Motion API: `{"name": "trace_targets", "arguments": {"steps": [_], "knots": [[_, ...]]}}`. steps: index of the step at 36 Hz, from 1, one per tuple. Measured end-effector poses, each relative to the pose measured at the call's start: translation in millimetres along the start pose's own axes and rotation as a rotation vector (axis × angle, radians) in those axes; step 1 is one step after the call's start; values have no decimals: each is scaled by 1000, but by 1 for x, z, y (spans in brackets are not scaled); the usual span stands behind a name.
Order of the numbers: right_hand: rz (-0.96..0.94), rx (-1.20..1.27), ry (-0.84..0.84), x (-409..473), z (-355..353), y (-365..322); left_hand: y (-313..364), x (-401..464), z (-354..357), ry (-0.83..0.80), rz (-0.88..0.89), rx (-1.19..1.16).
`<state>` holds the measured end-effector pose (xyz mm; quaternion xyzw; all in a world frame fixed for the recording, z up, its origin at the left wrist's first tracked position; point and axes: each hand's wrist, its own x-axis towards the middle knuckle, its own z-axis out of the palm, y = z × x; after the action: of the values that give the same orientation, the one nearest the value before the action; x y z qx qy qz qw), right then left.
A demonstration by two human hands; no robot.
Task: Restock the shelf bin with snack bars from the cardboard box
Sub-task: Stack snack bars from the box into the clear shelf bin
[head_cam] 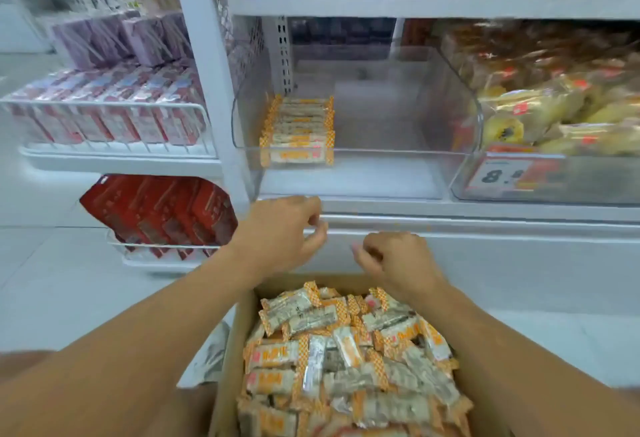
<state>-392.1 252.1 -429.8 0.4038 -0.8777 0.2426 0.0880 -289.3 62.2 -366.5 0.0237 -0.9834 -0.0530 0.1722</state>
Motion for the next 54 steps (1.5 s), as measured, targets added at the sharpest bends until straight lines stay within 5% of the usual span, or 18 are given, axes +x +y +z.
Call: {"name": "trace_targets", "arguments": {"steps": [3,9,11,15,24,30,35,40,49,54], "knots": [[151,-272,-449,-60,19,29,6,-50,40,-628,-63,205],[638,-139,-783,-138,36,66,32,-166,128,-916,-828,-155],[733,-32,-778,-145,39,65,39,-188,145,-930,-933,-232],[870,91,-794,-151,44,55,49,-198,151,-959,-785,-74],[624,145,-735,-162,50,40,50,-203,145,-992,-637,160],[886,609,-721,-131,23,18,44,-169,116,-1036,-594,127],[934,948,-841,-99,-24,9,33,-106,69,-839,-739,-382],[826,1117,-854,-43,-89,-8,40,-57,15,-467,-811,-794],[464,1064,-761,27,-170,-35,50,24,-57,-171,-822,-1283],[338,932,-568,47,-170,-37,52,45,-63,46,-855,-1444]]}}
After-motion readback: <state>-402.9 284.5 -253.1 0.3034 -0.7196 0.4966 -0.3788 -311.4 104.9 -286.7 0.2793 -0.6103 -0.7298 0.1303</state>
